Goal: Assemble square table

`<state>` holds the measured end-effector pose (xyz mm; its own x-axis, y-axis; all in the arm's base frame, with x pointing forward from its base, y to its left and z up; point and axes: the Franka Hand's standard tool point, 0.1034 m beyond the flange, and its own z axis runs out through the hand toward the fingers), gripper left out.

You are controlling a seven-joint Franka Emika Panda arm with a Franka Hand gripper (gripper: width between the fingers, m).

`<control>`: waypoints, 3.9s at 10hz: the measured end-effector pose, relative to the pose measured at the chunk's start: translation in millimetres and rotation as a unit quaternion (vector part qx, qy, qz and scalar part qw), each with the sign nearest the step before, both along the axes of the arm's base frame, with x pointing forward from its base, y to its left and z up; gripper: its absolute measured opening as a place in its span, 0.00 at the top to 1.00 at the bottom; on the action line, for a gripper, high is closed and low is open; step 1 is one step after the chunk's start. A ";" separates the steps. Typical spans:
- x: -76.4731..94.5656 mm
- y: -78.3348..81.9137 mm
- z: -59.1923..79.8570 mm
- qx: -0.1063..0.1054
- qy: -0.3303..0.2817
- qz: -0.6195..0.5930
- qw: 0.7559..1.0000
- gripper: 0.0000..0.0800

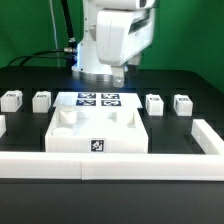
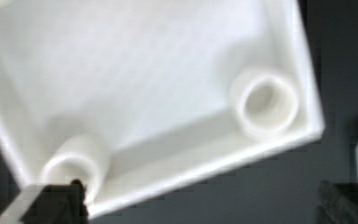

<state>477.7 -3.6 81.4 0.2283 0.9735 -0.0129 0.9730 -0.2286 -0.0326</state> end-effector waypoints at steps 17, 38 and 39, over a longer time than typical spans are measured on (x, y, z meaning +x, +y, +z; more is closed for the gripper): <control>-34.3 -33.5 -72.1 0.023 0.004 0.131 0.991 0.92; 14.1 65.7 -73.5 0.034 -0.016 0.071 0.997 0.21; 14.1 65.6 -73.5 0.034 -0.016 0.070 0.997 0.19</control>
Offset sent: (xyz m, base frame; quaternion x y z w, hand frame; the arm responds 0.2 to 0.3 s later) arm -0.0054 0.0060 -0.0519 -0.0001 0.0467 -0.1862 0.9814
